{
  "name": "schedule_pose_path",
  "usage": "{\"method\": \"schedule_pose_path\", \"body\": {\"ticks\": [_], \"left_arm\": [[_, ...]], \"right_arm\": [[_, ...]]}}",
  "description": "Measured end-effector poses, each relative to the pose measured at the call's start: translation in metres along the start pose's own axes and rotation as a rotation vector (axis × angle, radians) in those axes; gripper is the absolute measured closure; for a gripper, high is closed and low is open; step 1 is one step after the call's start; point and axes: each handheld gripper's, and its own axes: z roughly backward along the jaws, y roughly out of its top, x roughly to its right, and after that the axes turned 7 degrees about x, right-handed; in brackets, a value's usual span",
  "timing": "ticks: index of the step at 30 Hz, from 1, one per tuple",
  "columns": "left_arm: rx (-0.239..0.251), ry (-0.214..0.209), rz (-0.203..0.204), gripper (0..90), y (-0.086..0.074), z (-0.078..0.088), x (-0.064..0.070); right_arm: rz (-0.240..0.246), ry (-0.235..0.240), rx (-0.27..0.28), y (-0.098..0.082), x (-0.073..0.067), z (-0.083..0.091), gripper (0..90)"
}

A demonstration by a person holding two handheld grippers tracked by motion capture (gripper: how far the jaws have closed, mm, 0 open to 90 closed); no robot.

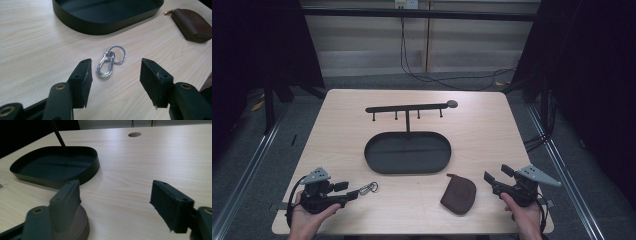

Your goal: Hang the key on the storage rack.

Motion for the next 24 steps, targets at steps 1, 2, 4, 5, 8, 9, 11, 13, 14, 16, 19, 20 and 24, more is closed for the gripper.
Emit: {"method": "schedule_pose_path", "body": {"ticks": [1,2,4,5,8,9,11,13,14,16,19,20,24], "left_arm": [[0.000,0.000,0.000,43.4,0.000,0.000,0.000],[0.000,0.001,0.001,43.4,0.000,0.000,0.000],[0.002,0.007,0.004,43.4,0.000,0.000,0.000],[-0.001,0.006,0.001,43.4,0.000,0.000,0.000],[-0.007,0.007,0.000,43.8,0.000,0.000,0.001],[-0.007,0.007,0.000,44.2,0.000,0.000,0.001],[-0.008,0.000,-0.004,46.2,0.001,-0.001,0.001],[-0.016,-0.021,-0.011,51.1,0.001,-0.002,0.002],[-0.020,-0.032,-0.020,52.1,0.002,-0.001,0.002],[-0.012,-0.040,-0.027,54.1,0.005,0.001,0.004],[-0.013,-0.030,-0.019,54.9,0.006,0.002,0.004],[-0.024,-0.021,-0.012,54.9,0.008,0.002,0.003],[-0.038,-0.002,-0.017,55.0,0.014,0.000,0.004]], "right_arm": [[0.000,0.000,0.000,0.000,0.000,0.000,20.6],[-0.011,0.007,0.005,0.000,0.000,0.000,22.1],[0.013,0.002,-0.003,0.002,-0.001,0.001,24.9],[0.020,0.006,0.002,0.001,-0.002,0.002,24.9],[0.032,-0.002,-0.003,0.001,-0.003,0.003,25.6],[0.027,-0.007,-0.001,0.001,-0.003,0.004,24.0],[0.020,-0.021,-0.003,0.000,-0.002,0.005,23.3],[0.042,-0.029,0.007,0.001,-0.002,0.008,21.9],[0.039,-0.028,0.011,0.001,-0.003,0.008,21.5],[0.030,-0.020,-0.005,0.001,-0.003,0.008,22.4],[0.024,-0.014,-0.023,0.000,-0.003,0.007,23.1],[0.018,-0.008,-0.031,0.000,-0.003,0.007,23.2],[-0.005,0.004,-0.036,0.001,-0.002,0.007,25.0]]}}
